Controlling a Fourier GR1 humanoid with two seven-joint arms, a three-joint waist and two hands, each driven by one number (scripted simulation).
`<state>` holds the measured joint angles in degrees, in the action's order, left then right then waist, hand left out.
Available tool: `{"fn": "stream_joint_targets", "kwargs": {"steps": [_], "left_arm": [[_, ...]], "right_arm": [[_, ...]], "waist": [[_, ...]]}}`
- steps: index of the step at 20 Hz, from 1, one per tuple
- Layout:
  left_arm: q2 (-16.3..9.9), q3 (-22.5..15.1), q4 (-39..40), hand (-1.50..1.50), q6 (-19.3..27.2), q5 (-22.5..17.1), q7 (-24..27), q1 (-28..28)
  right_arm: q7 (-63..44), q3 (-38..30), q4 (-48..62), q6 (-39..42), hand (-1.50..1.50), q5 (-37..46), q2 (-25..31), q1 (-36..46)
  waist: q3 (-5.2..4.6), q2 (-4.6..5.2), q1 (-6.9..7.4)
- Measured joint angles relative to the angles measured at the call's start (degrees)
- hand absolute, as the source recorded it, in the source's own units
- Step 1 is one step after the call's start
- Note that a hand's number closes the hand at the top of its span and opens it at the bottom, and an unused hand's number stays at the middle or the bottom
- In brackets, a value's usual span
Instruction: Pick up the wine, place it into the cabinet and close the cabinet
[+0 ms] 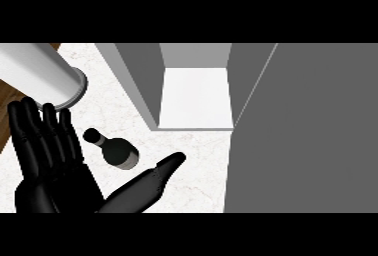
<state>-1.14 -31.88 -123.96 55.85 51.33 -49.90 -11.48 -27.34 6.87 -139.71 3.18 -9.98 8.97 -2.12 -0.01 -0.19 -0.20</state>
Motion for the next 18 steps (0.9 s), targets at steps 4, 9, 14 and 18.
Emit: {"fn": "stream_joint_targets", "kwargs": {"steps": [4, 9, 14, 18], "left_arm": [[-1.9, 0.5, -1.8, -1.5, 1.0, -3.1, 2.3, 4.3], [-5.5, 0.4, -2.2, -1.5, 4.1, -11.6, 7.4, 9.0], [-8.7, 1.7, -0.6, -1.5, 6.3, -21.9, 13.3, 10.9], [-9.4, 2.6, 2.5, -1.5, 7.5, -30.2, 19.9, 11.5]], "right_arm": [[-1.5, -1.1, 0.0, -0.1, -1.5, 0.3, 0.5, 1.8], [-1.1, -1.3, 0.1, 0.4, -1.5, 0.6, 0.1, 1.9], [-1.3, -1.7, 0.1, 1.1, -1.5, 0.7, 0.0, 2.0], [-3.2, -2.0, -0.2, 0.8, -1.5, 0.6, -0.1, 3.5]], "waist": [[-0.02, 0.05, 0.01], [-0.05, 0.11, -0.09], [-0.08, 0.14, -0.22], [-0.11, 0.16, -0.31]]}}
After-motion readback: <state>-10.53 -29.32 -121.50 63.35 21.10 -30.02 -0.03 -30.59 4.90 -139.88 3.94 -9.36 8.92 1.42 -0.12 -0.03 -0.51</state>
